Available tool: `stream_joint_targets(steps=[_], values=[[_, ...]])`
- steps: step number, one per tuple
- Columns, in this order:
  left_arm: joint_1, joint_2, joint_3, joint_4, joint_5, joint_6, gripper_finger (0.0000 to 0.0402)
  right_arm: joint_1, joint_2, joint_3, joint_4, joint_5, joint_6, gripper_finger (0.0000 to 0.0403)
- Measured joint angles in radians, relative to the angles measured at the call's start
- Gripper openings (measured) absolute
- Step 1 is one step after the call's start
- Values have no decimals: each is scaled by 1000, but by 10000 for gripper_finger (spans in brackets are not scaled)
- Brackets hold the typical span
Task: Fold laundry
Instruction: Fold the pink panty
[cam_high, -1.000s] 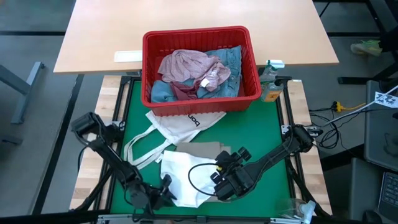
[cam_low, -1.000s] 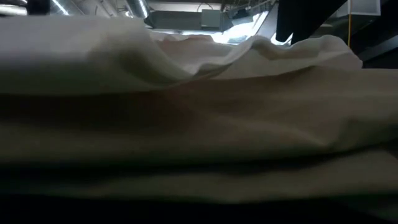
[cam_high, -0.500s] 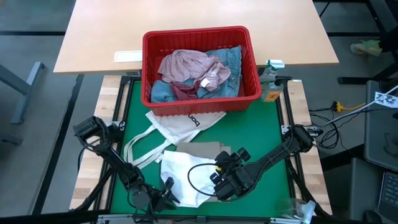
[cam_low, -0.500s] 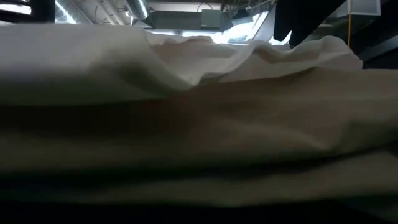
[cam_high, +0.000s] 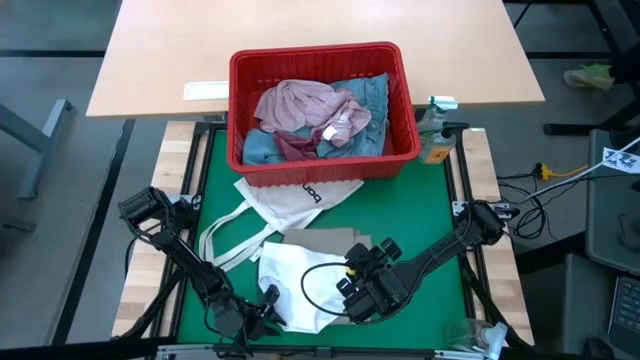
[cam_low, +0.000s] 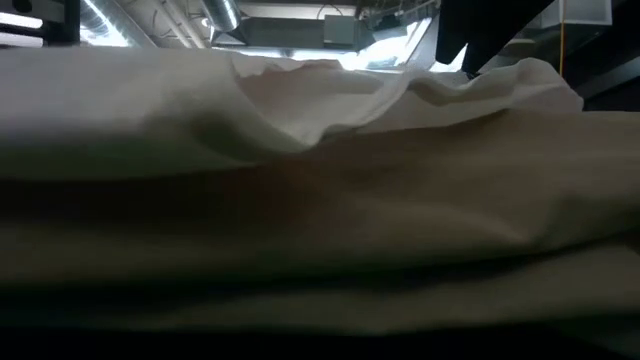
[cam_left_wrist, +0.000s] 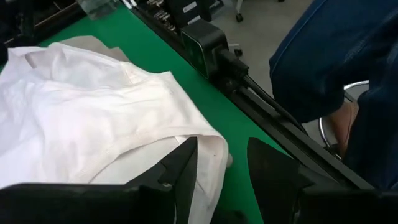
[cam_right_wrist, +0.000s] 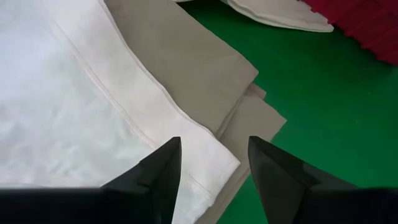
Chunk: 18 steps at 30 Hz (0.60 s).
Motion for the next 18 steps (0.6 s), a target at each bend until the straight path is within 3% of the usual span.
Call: stream_joint_targets(steps=[18], values=[[19, 53, 0, 14, -14, 1, 132, 0, 0, 0, 5, 1, 0, 186]])
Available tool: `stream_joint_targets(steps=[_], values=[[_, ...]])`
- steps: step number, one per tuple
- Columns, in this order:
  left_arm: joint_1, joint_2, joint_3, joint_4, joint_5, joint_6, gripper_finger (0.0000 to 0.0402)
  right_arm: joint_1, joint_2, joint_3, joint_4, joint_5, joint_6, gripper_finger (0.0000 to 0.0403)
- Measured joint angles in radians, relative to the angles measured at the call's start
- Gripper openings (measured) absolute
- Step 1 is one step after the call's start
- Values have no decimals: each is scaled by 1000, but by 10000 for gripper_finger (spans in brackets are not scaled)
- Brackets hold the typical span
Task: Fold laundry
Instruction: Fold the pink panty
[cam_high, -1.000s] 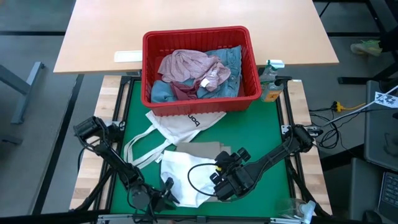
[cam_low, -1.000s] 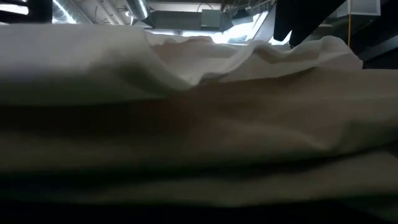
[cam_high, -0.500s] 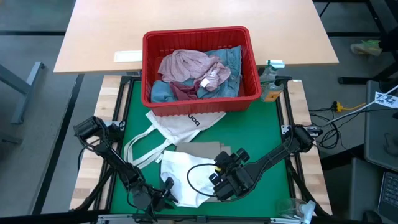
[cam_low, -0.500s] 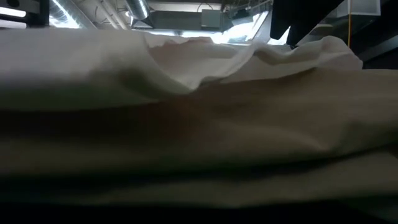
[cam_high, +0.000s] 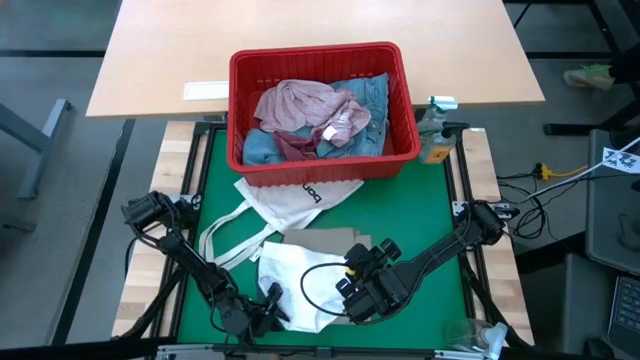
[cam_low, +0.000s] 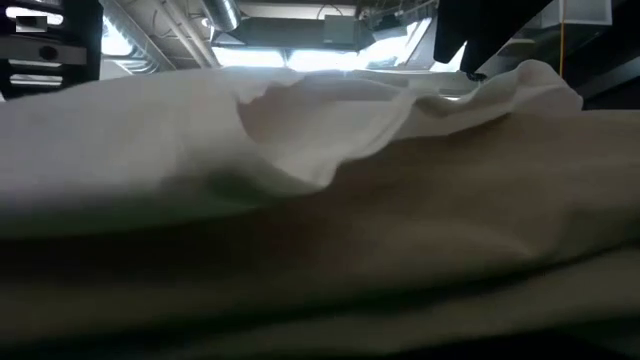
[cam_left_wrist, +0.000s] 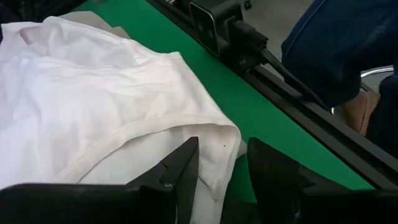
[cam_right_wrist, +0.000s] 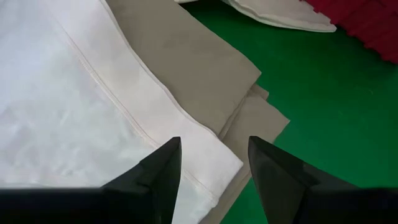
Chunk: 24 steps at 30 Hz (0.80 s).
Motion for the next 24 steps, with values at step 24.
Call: stream_joint_targets(steps=[24], values=[[-2, -1, 0, 62, -14, -42, 1, 0, 0, 0, 0, 3, 0, 186]])
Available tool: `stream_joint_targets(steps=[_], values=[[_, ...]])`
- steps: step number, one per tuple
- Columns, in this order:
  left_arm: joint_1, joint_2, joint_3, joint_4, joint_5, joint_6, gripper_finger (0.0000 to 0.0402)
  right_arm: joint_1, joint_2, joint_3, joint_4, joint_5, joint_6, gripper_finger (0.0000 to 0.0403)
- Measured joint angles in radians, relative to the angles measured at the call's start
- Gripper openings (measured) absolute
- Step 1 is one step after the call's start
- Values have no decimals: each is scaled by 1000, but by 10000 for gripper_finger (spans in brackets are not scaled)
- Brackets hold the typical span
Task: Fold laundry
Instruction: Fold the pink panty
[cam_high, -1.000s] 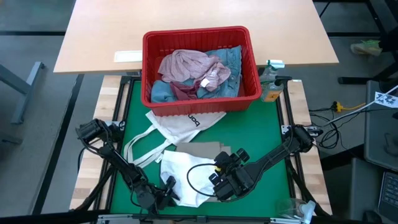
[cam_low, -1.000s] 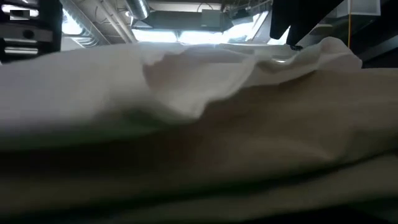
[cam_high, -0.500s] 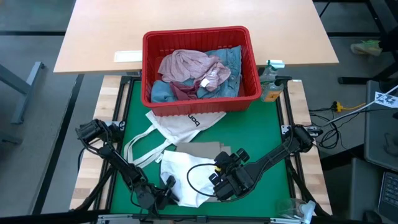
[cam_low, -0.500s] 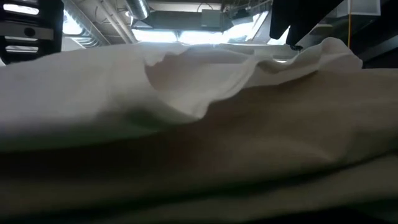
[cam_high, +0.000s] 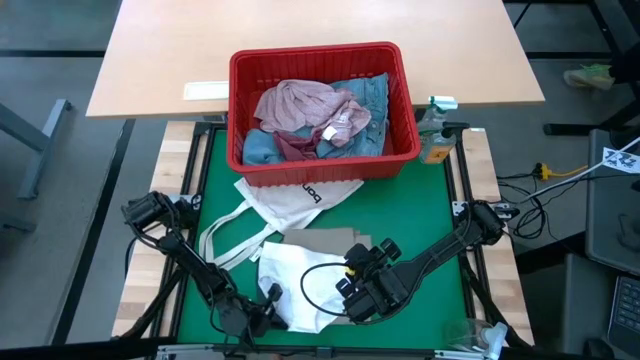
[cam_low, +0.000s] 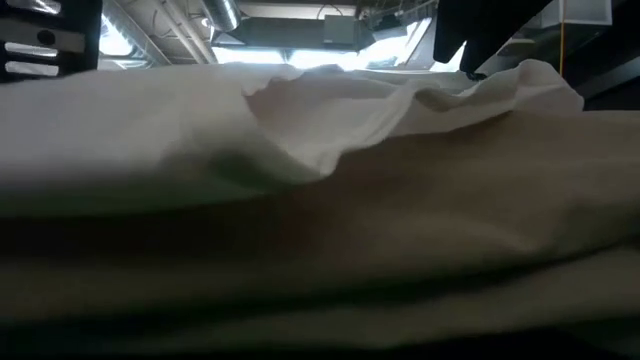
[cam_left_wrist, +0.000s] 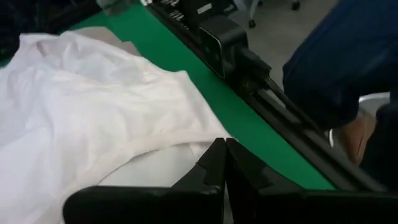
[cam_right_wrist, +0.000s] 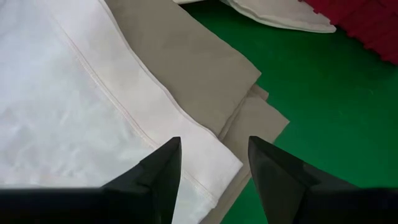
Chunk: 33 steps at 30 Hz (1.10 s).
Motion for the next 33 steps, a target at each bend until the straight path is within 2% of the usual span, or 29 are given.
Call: stream_joint_targets(steps=[4, 10, 15, 17, 21, 27, 33], values=[[0, -15, 0, 1, -19, -94, 1, 0, 0, 0, 0, 0, 0, 186], [0, -33, 0, 1, -36, -98, 0, 0, 0, 0, 1, 0, 0, 186], [0, -33, 0, -3, 50, -140, 11, 0, 0, 0, 2, 0, 0, 186], [3, -33, 0, -4, 92, -182, 22, 0, 0, 0, 2, 0, 0, 186], [9, -33, 0, -36, 98, -225, 60, 0, 0, 0, 3, 0, 0, 186], [32, -28, 0, -48, 121, -222, 117, 0, 0, 0, 3, 0, 0, 186], [42, -28, 0, -67, 139, -161, 143, 0, 0, 0, 3, 0, 0, 186]])
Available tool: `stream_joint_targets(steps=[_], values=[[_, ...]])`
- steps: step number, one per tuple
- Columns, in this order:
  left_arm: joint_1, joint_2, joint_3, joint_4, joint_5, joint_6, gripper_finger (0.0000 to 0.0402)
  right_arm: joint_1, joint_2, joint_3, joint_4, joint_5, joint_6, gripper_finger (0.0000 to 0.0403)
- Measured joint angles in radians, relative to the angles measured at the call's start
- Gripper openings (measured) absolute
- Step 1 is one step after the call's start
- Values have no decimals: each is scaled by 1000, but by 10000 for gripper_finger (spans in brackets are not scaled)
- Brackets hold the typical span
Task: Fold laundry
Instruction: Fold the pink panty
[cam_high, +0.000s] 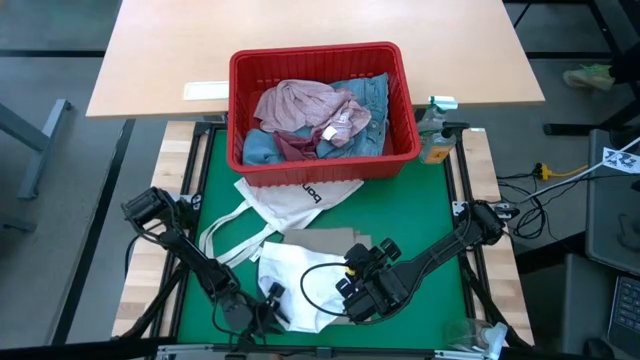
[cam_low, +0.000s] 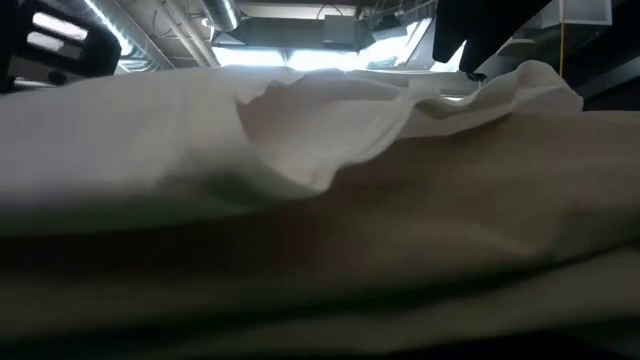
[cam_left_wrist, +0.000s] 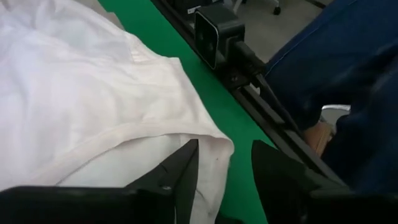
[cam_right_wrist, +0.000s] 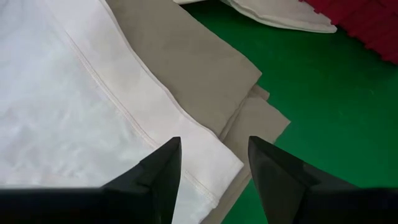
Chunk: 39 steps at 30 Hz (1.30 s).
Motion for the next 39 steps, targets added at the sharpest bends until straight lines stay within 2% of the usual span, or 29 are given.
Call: stream_joint_targets(steps=[8, 14, 26, 32, 39], values=[[17, 0, 0, -51, 0, 116, 138, 0, 0, 0, 0, 0, 0, 186], [27, 1, 0, -60, -8, 125, 119, 0, 0, 0, 0, 0, 0, 186], [24, 1, 0, -59, -13, 124, 7, 0, 0, 0, 0, 0, 0, 186], [23, -8, 0, -23, -11, 71, 4, 0, 0, 0, 0, 0, 0, 186], [23, -86, 0, -14, -30, 35, 3, 0, 0, 0, 17, -4, -1, 186]])
